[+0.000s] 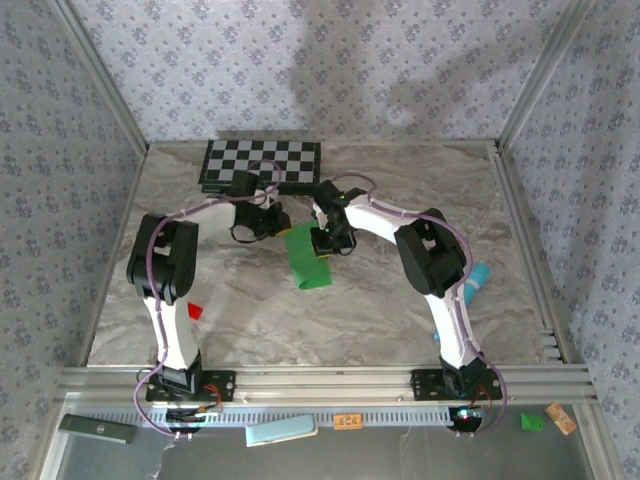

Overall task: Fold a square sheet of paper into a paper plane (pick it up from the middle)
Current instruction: First fold the square sheet of paper in half at the center of the table.

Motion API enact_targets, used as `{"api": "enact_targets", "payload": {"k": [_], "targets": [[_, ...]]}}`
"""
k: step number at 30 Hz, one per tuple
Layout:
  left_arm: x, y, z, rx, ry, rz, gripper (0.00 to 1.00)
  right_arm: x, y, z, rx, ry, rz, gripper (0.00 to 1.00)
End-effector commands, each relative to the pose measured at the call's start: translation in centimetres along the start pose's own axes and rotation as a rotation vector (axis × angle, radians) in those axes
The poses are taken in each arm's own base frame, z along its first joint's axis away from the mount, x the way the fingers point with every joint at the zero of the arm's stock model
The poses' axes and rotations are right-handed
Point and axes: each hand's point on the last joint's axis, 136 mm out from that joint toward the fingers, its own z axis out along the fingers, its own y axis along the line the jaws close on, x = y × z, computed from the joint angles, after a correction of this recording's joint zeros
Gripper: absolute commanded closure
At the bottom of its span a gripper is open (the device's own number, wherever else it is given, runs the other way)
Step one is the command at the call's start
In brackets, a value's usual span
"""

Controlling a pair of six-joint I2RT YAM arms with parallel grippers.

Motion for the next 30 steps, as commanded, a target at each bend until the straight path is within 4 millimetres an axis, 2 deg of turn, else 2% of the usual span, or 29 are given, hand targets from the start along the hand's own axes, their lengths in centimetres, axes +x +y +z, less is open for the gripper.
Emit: {"api": "enact_targets", "payload": {"k": [1,4,8,13,16,18,20,23,25,30], "targets": [[0.1,-0.2,1.1,0.016,0.014,-0.017,0.95,9.5,-10.9,4.7,0.413,0.356,0.062,0.92],[-0.2,1.2,2.3,-0.022,0.026,-0.038,0.95,9.5,-10.9,4.6,0.413,0.358,0.055,0.93],[-0.7,3.9,2.6,-0.099,0.031,-0.050,0.95,9.6,-10.9,4.6,0.412,0.359,0.051,0.93],[-2.5,8.3,1.6,-0.157,0.003,-0.120,0.95,9.6,-10.9,4.6,0.413,0.352,0.050,0.92],[-4.3,9.1,0.4,-0.177,-0.040,-0.124,0.95,9.6,-11.0,4.7,0.412,0.343,0.051,0.93],[-5.6,8.3,-0.6,-0.162,-0.070,-0.110,0.95,9.5,-10.9,4.8,0.411,0.337,0.053,0.92],[-6.3,6.6,-1.5,-0.129,-0.092,-0.086,0.95,9.5,-10.9,4.8,0.408,0.332,0.063,0.92],[-6.3,3.7,-2.8,-0.060,-0.122,-0.073,0.94,9.4,-10.7,4.9,0.398,0.317,0.090,0.93],[-5.4,2.2,-3.5,-0.033,-0.131,-0.075,0.94,9.4,-10.5,5.0,0.389,0.301,0.114,0.92],[-0.6,0.0,-2.9,0.012,-0.099,-0.114,0.94,9.7,-10.1,5.2,0.366,0.282,0.193,0.92]]}}
